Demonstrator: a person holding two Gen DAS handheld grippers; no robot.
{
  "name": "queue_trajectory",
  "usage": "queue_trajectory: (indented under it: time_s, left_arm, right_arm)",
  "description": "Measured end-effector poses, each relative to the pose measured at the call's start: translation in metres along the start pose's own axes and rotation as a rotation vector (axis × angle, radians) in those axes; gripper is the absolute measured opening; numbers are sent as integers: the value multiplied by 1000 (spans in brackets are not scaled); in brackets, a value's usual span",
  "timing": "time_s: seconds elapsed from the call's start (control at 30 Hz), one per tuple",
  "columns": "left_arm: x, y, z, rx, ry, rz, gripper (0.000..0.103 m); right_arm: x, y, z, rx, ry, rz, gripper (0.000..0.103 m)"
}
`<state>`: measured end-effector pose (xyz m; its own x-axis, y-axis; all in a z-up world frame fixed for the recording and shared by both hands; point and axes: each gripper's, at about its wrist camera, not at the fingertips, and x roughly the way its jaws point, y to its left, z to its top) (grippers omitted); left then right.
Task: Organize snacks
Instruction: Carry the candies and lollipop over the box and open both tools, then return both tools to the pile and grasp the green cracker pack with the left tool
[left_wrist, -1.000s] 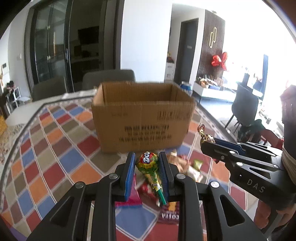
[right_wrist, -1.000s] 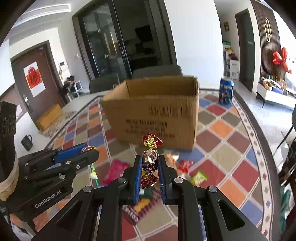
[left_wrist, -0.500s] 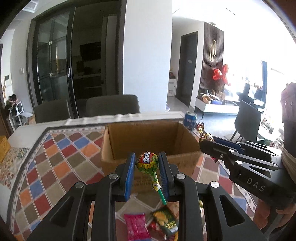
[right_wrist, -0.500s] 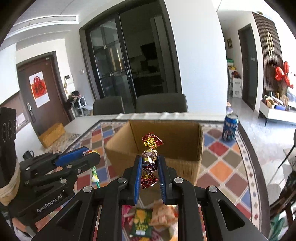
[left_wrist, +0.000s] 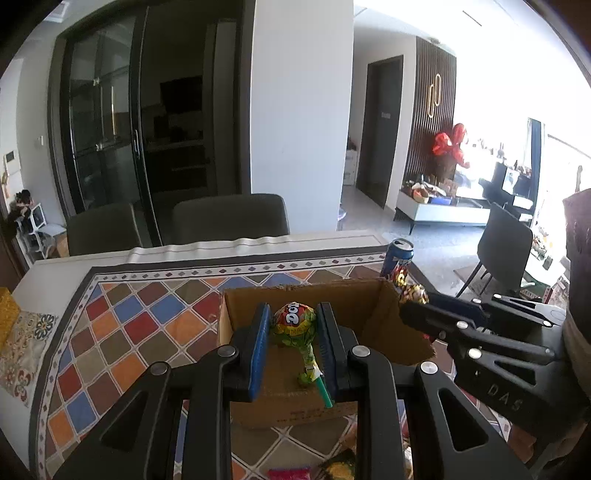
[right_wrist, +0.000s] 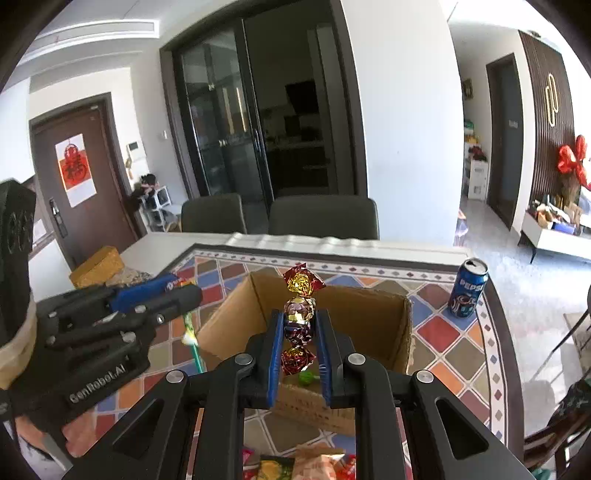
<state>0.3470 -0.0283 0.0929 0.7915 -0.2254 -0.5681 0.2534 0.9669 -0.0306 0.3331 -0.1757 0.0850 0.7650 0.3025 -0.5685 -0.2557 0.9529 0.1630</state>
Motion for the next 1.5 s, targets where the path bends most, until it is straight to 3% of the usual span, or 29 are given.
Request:
queue_trajectory:
  time_s: [0.37, 0.47, 0.63, 0.7, 1.27, 1.5]
  left_arm:
    - [56, 5, 13, 23, 105, 53, 27]
    - [58, 5, 13, 27, 107, 94, 39]
    - [46, 5, 7, 27, 96, 108, 47]
    - [40, 4, 4, 28, 95, 115, 49]
    - [-39, -40, -38, 84, 16, 61, 64]
    - [-52, -55, -63, 103, 26, 37, 68]
  right_arm:
    - [42, -10, 13, 6, 89, -22, 18]
    - [48, -11, 15, 12, 102, -28, 19]
    - [48, -14, 13, 13, 115, -58, 21]
    - [45, -14, 12, 14, 115, -56, 29]
    - [-29, -9, -32, 2, 41, -26, 37]
    - [-48, -15, -57, 14, 44, -20, 42]
